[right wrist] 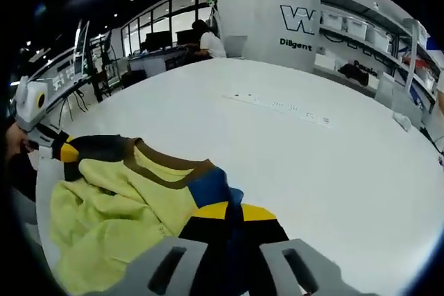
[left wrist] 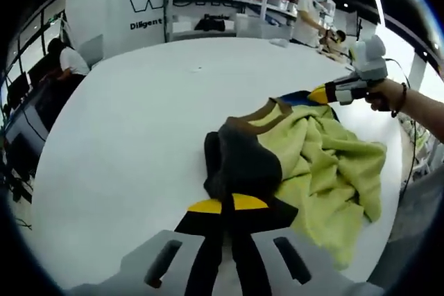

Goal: Fold the garment on the visible template until the final outline fits inside the template.

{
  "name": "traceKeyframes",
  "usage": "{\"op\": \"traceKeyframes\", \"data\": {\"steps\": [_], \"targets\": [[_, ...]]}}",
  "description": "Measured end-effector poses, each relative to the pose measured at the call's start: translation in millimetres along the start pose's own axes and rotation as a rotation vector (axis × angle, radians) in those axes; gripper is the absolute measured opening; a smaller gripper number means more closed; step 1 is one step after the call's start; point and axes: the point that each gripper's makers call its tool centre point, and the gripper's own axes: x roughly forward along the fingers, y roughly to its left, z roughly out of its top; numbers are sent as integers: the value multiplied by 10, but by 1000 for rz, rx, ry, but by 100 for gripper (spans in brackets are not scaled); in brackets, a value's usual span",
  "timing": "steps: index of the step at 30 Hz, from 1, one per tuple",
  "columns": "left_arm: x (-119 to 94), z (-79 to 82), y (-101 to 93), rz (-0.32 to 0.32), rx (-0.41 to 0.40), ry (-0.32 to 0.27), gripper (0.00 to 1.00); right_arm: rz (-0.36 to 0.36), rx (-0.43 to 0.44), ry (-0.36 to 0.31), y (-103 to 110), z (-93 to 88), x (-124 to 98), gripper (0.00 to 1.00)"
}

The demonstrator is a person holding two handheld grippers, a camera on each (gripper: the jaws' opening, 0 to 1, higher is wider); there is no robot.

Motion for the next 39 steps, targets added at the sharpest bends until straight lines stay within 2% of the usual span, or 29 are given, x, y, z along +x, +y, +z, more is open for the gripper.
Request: {"op": "traceKeyframes", "data": {"steps": [1,5,12,14,19,24,26,31,32,33,36,39], "targets": [[-16,8,18,3,-19,3,2,-4,-5,2,6,10,-26,0],[-67,69,20,2,-14,-14,2,1,-14,-2,8,54,-88,0],[-180,238,42,16,25,-47,2,-2,-64,-29,45,240,-272,0],[-219,315,102,50,18,-67,2,-8,-81,-30,63,282,-327,0],[-318,473,205,82,29,-99,2,-23,-112,-46,93,374,-434,0],[-351,574,339,106,29,-74,2,-53,-130,-76,98,575,-505,0],[-349,610,404,109,33,-50,3,-64,-126,-84,84,630,-512,0],[-371,828,501,107,29,-71,3,-84,-127,-101,72,829,-499,0],[-373,879,531,118,39,-73,3,-82,-122,-126,99,909,-498,0],[-378,925,558,128,55,-73,3,-73,-92,-150,124,987,-488,0],[-372,1030,638,147,73,-73,3,-79,-45,-163,107,1104,-449,0],[-346,1122,724,153,72,-73,3,-102,-67,-157,74,1180,-380,0]]}}
